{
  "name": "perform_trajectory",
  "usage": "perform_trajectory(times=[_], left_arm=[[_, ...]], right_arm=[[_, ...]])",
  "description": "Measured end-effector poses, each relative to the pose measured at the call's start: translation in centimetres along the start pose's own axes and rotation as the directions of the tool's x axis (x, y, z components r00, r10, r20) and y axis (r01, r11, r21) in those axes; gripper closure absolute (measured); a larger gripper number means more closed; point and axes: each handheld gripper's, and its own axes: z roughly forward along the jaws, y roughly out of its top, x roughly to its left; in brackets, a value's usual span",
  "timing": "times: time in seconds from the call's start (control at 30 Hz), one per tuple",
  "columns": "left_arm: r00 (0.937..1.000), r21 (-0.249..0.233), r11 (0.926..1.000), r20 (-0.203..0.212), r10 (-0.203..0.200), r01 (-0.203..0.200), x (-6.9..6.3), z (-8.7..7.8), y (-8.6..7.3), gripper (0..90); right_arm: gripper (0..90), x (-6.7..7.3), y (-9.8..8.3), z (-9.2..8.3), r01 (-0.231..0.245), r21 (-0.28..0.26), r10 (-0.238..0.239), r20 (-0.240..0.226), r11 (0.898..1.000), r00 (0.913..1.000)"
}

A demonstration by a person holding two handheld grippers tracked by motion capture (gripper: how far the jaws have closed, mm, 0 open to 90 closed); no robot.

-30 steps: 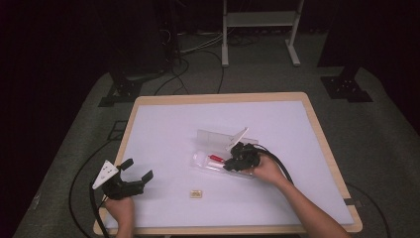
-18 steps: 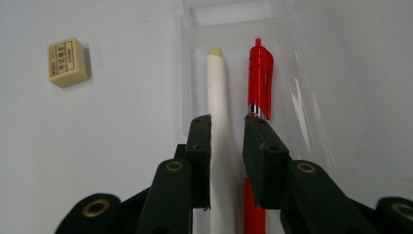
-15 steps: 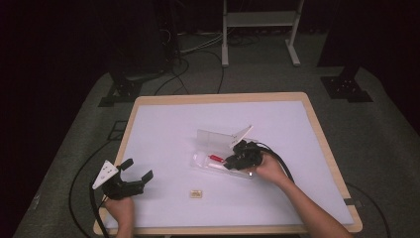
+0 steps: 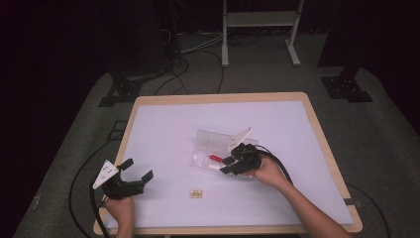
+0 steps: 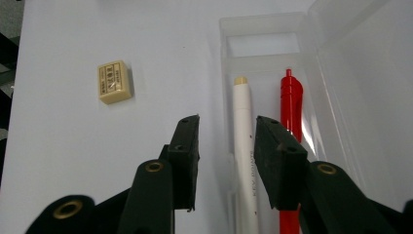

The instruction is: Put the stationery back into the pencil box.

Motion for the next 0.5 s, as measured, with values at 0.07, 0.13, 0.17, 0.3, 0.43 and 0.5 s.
perform_trajectory(times=[0.07, 0.13, 0.17, 0.3, 0.43, 0.5], left_arm=[[1.0, -0.001, 1.0, 0.0, -0.001, 0.001, 0.0, 0.0, 0.0, 0.0], [1.0, -0.002, 1.0, -0.002, 0.002, -0.002, 0.0, 0.0, 0.0, 0.0], [1.0, -0.001, 1.0, -0.001, 0.001, -0.001, 0.0, 0.0, 0.0, 0.0], [1.0, 0.0, 1.0, -0.001, 0.001, -0.001, 0.0, 0.0, 0.0, 0.0], [1.0, 0.0, 1.0, -0.001, 0.0, 0.0, 0.0, 0.0, 0.0, 0.0], [1.0, 0.0, 1.0, -0.001, 0.001, -0.001, 0.0, 0.0, 0.0, 0.0]], right_arm=[[58.1, 0.1, 0.0, 0.0, 0.013, 0.002, -0.013, 0.002, 1.0, 0.9999], [57.6, 0.2, 0.1, 0.1, 0.012, 0.0, -0.012, -0.004, 1.0, 0.9999], [57.4, 0.3, 0.1, 0.1, 0.008, -0.001, -0.008, -0.005, 1.0, 1.0], [55.2, 0.6, 0.2, 0.1, 0.007, -0.002, -0.007, -0.014, 1.0, 0.9999], [53.2, 0.9, 0.3, 0.2, 0.005, -0.002, -0.006, -0.025, 1.0, 0.9997], [52.6, 1.1, 0.4, 0.2, 0.01, -0.005, -0.011, -0.029, 1.0, 0.9995]])
